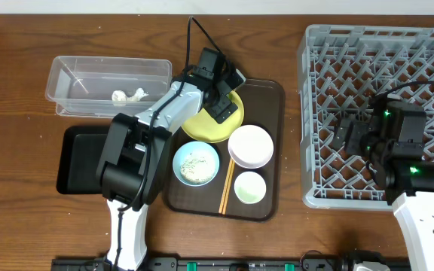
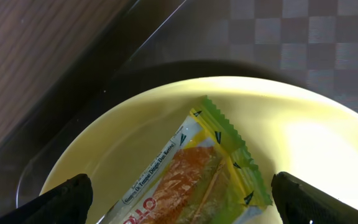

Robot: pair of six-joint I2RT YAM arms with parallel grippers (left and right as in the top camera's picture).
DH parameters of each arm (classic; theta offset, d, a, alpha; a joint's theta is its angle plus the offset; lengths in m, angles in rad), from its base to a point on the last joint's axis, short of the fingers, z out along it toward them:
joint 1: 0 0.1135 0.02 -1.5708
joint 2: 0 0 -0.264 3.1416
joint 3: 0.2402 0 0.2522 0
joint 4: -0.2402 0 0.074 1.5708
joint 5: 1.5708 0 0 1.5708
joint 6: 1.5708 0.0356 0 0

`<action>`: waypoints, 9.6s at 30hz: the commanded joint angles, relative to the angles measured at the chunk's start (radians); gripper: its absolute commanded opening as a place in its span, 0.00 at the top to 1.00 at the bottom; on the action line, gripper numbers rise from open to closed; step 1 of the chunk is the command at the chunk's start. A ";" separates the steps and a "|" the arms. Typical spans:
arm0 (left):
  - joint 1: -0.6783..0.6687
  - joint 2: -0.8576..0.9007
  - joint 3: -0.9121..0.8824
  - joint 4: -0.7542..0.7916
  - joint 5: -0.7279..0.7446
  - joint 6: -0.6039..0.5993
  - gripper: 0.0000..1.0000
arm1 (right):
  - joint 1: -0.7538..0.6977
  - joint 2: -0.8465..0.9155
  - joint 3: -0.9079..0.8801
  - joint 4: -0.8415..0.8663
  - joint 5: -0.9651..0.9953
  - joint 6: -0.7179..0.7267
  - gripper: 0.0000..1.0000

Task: Sort waste into correct bins and load items into the dishwasher rack
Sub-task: 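Move the left gripper back and grasp the Pandan cake wrapper, then carry the wrapper left and release it into the clear bin, then reach the left gripper to the light-blue rice bowl and grip its rim, then lift the blue bowl over the black tray and tip out the rice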

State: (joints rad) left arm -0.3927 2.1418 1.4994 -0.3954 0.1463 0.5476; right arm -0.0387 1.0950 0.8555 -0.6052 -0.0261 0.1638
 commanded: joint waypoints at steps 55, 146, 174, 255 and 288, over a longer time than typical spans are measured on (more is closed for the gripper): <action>0.354 -0.378 0.002 -0.163 -0.024 -0.205 0.91 | 0.010 -0.004 0.019 -0.005 -0.001 -0.004 0.01; -0.118 -0.414 -0.219 -0.396 -0.114 -1.189 0.31 | 0.010 -0.004 0.019 -0.021 -0.001 -0.004 0.01; -0.130 -0.262 -0.235 -0.346 -0.132 -1.264 0.33 | 0.010 -0.004 0.019 -0.027 -0.002 -0.004 0.01; 0.762 -0.543 -0.428 -0.587 1.019 -0.286 0.94 | 0.010 -0.004 0.019 -0.026 -0.001 -0.004 0.01; 1.004 -0.378 -0.484 -0.588 1.427 -0.370 0.94 | 0.010 -0.004 0.019 -0.027 -0.001 -0.004 0.01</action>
State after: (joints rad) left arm 0.6060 1.7611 1.0176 -0.9806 1.5402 0.1795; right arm -0.0387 1.0950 0.8558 -0.6319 -0.0265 0.1638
